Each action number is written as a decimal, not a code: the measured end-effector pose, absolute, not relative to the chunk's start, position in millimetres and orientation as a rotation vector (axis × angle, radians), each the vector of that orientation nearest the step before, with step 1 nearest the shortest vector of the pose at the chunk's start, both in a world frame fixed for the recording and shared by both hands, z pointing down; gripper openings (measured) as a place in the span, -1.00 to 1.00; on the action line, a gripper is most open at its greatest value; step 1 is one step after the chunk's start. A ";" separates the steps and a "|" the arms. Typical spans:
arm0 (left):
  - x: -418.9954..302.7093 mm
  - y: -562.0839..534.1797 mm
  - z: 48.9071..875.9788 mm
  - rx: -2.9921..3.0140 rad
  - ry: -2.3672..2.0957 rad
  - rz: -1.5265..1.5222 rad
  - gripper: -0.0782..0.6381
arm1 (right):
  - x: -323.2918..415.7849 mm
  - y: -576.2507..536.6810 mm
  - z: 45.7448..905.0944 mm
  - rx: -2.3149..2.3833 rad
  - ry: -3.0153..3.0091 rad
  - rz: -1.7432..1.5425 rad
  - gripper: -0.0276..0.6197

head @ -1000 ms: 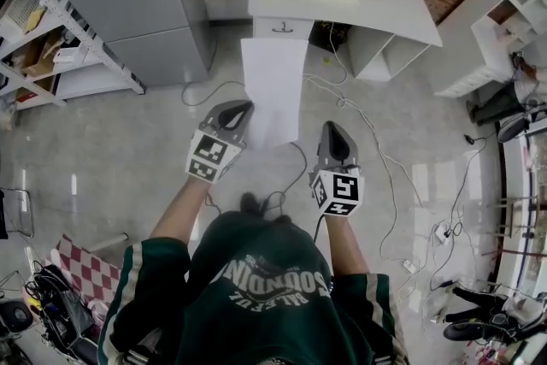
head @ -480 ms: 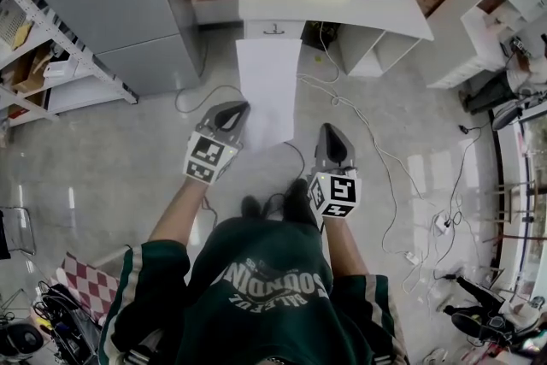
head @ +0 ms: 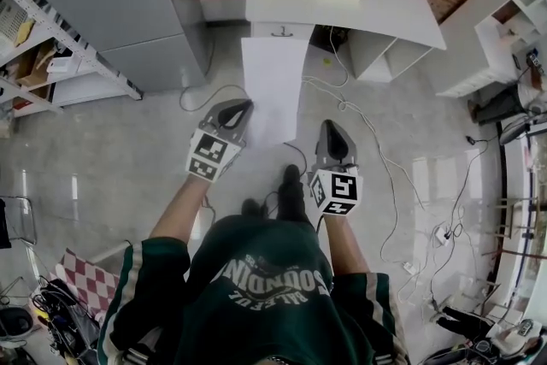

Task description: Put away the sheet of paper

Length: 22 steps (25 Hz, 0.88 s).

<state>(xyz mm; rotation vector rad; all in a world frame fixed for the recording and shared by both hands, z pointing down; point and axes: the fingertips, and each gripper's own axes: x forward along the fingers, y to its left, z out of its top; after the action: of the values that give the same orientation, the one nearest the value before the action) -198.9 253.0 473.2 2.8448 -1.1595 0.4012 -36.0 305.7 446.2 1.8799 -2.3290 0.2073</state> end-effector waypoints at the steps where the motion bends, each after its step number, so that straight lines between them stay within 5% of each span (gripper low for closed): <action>1: -196.6 246.2 473.0 2.842 -1.167 0.402 -0.75 | -33.9 297.6 446.6 1.871 -2.336 0.208 -0.95; 22: -124.7 139.2 466.7 2.718 -1.349 0.460 -0.75 | 44.4 160.7 440.7 1.696 -2.474 0.247 -0.95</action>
<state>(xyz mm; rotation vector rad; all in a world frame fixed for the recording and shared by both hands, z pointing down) -124.7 139.2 466.7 2.7185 -1.3491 0.4597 44.4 160.7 440.7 1.6960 -2.4745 0.2470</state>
